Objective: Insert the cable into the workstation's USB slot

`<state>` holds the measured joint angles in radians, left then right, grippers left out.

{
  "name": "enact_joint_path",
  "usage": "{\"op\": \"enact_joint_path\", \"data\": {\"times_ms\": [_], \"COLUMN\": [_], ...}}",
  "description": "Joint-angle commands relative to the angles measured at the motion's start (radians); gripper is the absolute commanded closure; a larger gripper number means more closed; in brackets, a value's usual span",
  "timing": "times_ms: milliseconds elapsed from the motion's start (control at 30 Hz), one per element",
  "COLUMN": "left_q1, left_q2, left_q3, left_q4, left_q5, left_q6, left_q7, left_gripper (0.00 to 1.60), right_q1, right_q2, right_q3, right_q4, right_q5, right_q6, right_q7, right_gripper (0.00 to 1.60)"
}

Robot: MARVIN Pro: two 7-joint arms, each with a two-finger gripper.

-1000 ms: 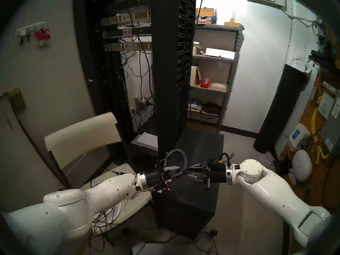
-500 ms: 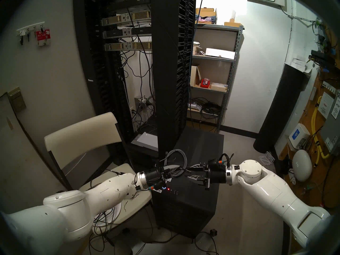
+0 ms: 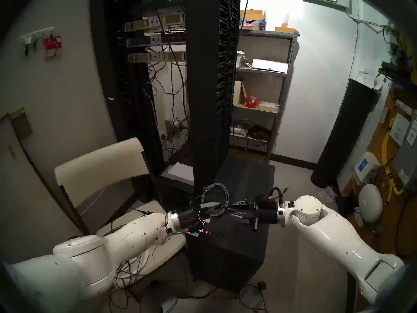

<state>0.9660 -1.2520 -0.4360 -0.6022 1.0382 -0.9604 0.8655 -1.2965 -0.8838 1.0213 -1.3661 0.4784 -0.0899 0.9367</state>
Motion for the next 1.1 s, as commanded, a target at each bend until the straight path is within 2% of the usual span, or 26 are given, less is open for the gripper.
{"op": "enact_joint_path", "data": {"times_ms": [0,333,400,433,467,500,633,667,767,800,867,900,933,967,1000,1067], "left_q1": [0.002,0.010,0.010,0.013,0.010,0.014,0.016,0.020,0.019,0.024,0.020,0.028,0.031,0.031,0.034,0.042], "left_q2": [-0.010,-0.017,-0.018,-0.017,-0.020,-0.019,-0.020,-0.018,-0.022,-0.020,-0.024,-0.024,-0.022,-0.018,-0.013,-0.002], "left_q3": [-0.035,-0.070,-0.073,-0.079,-0.074,-0.084,-0.087,-0.098,-0.094,-0.106,-0.096,-0.107,-0.106,-0.094,-0.091,-0.076], "left_q4": [-0.008,-0.009,-0.009,-0.013,-0.005,-0.011,-0.011,-0.019,-0.010,-0.020,-0.012,-0.020,-0.027,-0.034,-0.042,-0.063], "left_q5": [0.008,0.035,0.040,0.039,0.048,0.046,0.059,0.054,0.068,0.061,0.074,0.059,0.052,0.051,0.048,0.026], "left_q6": [0.000,0.000,0.000,0.000,0.000,0.000,0.000,0.000,0.000,0.000,0.000,0.000,0.000,0.000,0.000,0.000], "left_q7": [0.107,0.102,0.106,0.096,0.116,0.101,0.113,0.093,0.117,0.093,0.124,0.105,0.100,0.105,0.102,0.091], "left_gripper": [1.60,1.60,1.60,1.60,1.60,1.60,1.60,1.60,1.60,1.60,1.60,1.60,1.27,1.05,0.93,0.90], "right_q1": [0.008,0.009,0.008,0.010,0.009,0.009,0.007,0.007,0.008,0.007,0.005,0.005,0.004,0.003,0.001,0.000], "right_q2": [0.001,-0.002,-0.002,-0.002,-0.003,-0.004,-0.009,-0.010,-0.010,-0.010,-0.010,-0.011,-0.011,-0.011,-0.012,-0.012], "right_q3": [0.010,0.007,0.008,0.007,0.007,0.007,0.008,0.009,0.009,0.010,0.011,0.011,0.011,0.012,0.013,0.014], "right_q4": [-0.017,-0.009,-0.010,-0.010,-0.008,-0.006,0.008,0.009,0.010,0.009,0.009,0.009,0.010,0.010,0.010,0.011], "right_q5": [0.009,0.005,0.004,0.002,0.002,0.002,-0.001,0.002,0.002,0.001,0.000,-0.001,-0.001,-0.002,-0.002,-0.001], "right_q6": [0.005,0.016,0.018,0.021,0.021,0.021,0.021,0.022,0.025,0.027,0.025,0.023,0.022,0.019,0.016,0.013], "right_q7": [0.001,0.003,0.000,0.002,0.002,0.003,-0.001,0.001,0.004,0.000,-0.002,-0.002,-0.002,-0.004,-0.006,-0.008], "right_gripper": [0.85,0.93,1.00,1.08,1.30,1.60,1.60,1.60,1.60,1.60,1.60,1.60,1.60,1.60,1.60,1.60]}}
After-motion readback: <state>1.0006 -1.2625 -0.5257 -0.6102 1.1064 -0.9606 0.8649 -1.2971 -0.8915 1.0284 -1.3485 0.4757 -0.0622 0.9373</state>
